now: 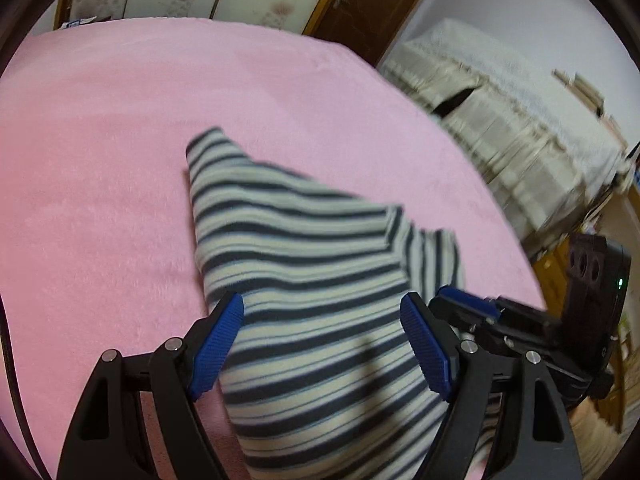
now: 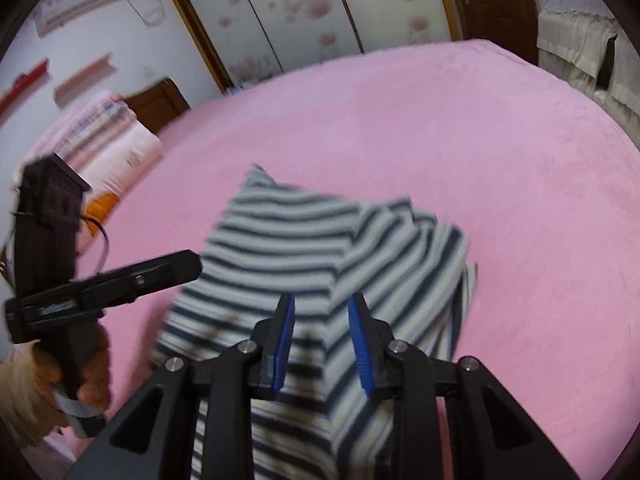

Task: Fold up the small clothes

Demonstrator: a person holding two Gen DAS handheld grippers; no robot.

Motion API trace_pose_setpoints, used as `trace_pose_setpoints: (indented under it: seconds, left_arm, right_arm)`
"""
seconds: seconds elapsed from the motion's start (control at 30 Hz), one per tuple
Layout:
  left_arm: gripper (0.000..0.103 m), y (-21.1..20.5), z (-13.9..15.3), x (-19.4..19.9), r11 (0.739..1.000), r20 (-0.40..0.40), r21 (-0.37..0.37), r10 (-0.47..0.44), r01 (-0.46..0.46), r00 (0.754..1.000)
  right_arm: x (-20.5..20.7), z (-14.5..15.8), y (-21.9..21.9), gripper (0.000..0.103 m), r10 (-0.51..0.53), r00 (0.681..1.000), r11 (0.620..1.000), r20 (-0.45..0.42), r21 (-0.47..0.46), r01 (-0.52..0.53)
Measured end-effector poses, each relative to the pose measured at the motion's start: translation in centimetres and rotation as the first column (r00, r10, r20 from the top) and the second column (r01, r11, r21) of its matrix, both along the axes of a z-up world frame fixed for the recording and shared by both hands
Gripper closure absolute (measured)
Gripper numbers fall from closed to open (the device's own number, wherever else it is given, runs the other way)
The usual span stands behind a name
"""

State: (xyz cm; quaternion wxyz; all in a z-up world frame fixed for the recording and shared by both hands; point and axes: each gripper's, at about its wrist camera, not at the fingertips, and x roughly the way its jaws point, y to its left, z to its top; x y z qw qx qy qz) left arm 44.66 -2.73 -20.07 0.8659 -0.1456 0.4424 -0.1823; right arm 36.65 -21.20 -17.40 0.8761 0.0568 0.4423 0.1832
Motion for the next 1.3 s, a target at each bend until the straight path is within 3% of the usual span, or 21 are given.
trace_pose_setpoints:
  seconds: [0.07, 0.17, 0.23, 0.37, 0.47, 0.6, 0.77, 0.93, 1.07, 1.3]
  left_arm:
    - [0.023, -0.2, -1.1, 0.3, 0.999, -0.014, 0.037, 0.007, -0.007, 1.0]
    - [0.024, 0.6, -2.6, 1.0, 0.997, -0.062, 0.065, 0.048, -0.044, 0.997]
    - [0.024, 1.8, -3.2, 1.3, 0.996, -0.103, 0.027, 0.083, -0.081, 0.991]
    - [0.023, 3.5, -3.0, 1.0, 0.993, -0.101, -0.014, 0.114, -0.116, 0.988]
    - [0.02, 4.0, -2.1, 0.6, 0.994, -0.099, -0.015, 0.11, -0.112, 0.989]
    - [0.004, 4.1, -0.6, 0.0, 0.996, -0.095, -0.002, 0.085, -0.086, 0.992]
    - [0.001, 5.5, 1.2, -1.2, 1.0, -0.121, 0.003, 0.029, -0.028, 0.992]
    - [0.001, 5.6, 0.9, -1.9, 1.0, -0.169, 0.012, -0.011, 0.014, 0.986]
    - [0.001, 5.3, -0.2, -1.8, 0.996, -0.182, -0.067, -0.074, 0.063, 0.98]
    - [0.0, 4.8, -3.3, 0.1, 0.996, -0.217, -0.085, -0.05, 0.032, 0.975]
  right_arm:
    - [0.3, -1.2, -1.2, 0.084, -0.039, 0.999, 0.999, -0.021, -0.034, 0.038]
    - [0.1, -1.2, -3.6, 0.084, -0.075, 0.996, 0.997, -0.046, 0.01, 0.076]
    - [-0.2, -0.6, -4.6, 0.084, -0.088, 0.995, 0.995, -0.048, 0.033, 0.09]
    - [-0.9, 1.5, -6.4, 0.079, -0.102, 0.994, 0.993, -0.035, 0.054, 0.104]
    - [-1.4, 2.6, -7.5, 0.066, -0.106, 0.993, 0.988, -0.044, 0.109, 0.11]
    - [-1.8, 3.5, -8.3, 0.044, -0.114, 0.992, 0.981, -0.051, 0.152, 0.121]
    - [-1.9, 3.8, -8.5, 0.032, -0.089, 0.993, 0.979, -0.082, 0.177, 0.103]
    - [-1.9, 2.5, -8.3, 0.03, -0.059, 0.988, 0.978, -0.14, 0.188, 0.085]
    - [-1.6, 0.9, -8.1, 0.03, -0.038, 0.981, 0.976, -0.192, 0.205, 0.078]
    - [0.3, -2.9, -7.6, 0.03, -0.016, 0.96, 0.963, -0.281, 0.255, 0.091]
